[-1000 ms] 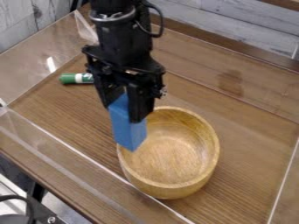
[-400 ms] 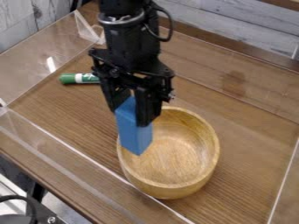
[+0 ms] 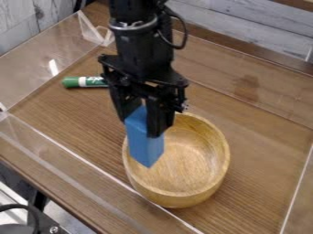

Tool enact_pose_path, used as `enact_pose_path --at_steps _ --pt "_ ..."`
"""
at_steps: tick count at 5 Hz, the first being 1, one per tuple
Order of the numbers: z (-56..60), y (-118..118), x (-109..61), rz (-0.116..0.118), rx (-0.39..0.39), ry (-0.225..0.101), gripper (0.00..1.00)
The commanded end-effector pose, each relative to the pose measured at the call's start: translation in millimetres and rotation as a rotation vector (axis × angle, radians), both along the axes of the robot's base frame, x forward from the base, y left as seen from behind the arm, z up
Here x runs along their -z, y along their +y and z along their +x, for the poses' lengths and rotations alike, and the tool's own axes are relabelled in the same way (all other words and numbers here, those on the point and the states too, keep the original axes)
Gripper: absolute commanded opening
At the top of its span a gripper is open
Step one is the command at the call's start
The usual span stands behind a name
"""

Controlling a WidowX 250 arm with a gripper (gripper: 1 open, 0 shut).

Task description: Put the blue block in the brown bowl

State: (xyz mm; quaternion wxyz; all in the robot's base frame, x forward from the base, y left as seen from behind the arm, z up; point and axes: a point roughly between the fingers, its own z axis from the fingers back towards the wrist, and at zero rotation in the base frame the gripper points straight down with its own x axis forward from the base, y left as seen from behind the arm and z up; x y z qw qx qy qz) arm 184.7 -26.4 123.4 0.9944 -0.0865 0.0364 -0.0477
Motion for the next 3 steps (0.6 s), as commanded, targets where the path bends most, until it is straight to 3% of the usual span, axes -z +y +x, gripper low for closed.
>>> enact_pose_path --at_steps 1,3 --pt "4.6 -4.2 -5.5 -0.001 0.01 -0.03 0.0" --pt "4.6 -10.4 -2.7 -0.005 0.017 -0.027 0.0"
